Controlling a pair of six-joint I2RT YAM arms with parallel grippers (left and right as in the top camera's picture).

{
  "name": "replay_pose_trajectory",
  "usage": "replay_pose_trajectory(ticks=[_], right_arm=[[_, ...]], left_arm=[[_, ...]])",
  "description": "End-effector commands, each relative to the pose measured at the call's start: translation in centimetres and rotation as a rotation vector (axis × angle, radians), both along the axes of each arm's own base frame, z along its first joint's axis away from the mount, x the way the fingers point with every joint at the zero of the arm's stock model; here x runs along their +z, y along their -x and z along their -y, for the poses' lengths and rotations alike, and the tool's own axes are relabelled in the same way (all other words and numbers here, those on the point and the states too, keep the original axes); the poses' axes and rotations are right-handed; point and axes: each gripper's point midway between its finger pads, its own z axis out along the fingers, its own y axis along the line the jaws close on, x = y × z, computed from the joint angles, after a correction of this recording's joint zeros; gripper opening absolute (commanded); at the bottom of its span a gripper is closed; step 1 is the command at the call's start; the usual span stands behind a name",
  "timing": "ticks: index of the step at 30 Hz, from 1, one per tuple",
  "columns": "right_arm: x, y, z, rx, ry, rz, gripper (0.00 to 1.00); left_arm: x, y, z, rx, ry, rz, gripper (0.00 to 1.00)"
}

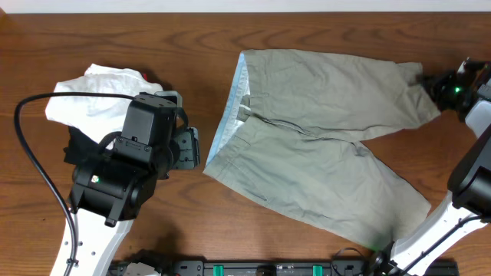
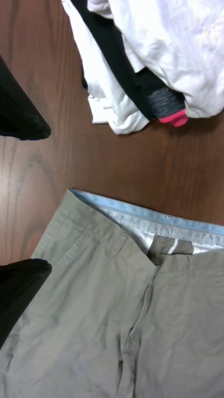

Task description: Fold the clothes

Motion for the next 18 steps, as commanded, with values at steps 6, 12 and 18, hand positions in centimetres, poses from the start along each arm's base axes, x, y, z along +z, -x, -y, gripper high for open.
replay_pose_trajectory(ticks=[6, 12, 18], right_arm=[[3.4, -2.8, -0.5, 0.051, 0.081, 0.192, 0.01], [2.0, -2.8, 0.7, -0.011, 0.175, 0.131, 0.02], [0.2, -1.8, 1.5, -0.034, 0.216, 0.049, 0.49]], left_arm=[[0.6, -0.3, -0.1, 0.009, 0.005, 0.017, 0.64], [0.2, -0.4, -0.1, 0.008, 0.001, 0.004, 0.64], [-0.2, -0.7, 0.0, 0.008, -0.006, -0.014, 0.64]])
